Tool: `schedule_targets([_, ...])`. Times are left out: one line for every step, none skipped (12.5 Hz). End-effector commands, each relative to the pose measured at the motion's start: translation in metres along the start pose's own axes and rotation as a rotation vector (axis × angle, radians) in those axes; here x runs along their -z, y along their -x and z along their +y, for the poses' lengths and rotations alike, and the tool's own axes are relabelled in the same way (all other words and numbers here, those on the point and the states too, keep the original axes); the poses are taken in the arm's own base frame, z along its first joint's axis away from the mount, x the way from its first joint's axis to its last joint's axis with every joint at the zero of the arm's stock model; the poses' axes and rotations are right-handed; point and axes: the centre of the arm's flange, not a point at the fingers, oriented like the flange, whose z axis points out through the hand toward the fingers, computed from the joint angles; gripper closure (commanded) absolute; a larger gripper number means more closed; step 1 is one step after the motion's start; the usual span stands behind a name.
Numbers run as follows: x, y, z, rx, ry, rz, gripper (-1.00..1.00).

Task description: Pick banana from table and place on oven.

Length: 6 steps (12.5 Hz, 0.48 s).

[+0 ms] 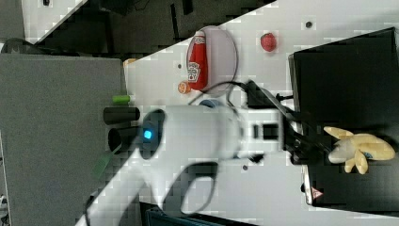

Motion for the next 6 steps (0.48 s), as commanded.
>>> schedule_targets([0.095, 0.017, -0.067, 0.159, -0.099, 0.112, -1.00])
schedule_targets([0.116, 0.033, -0.087, 0.152, -0.124, 0.107, -1.00])
schedule_targets([0.138, 0.052, -0.107, 0.103, -0.148, 0.085, -1.00])
schedule_targets([0.159, 0.075, -0.124, 0.033, -0.157, 0.047, -1.00])
schedule_targets([0.179, 0.099, -0.136, -0.038, -0.154, 0.005, -1.00])
schedule_targets([0.199, 0.122, -0.146, -0.114, -0.152, -0.025, -1.00])
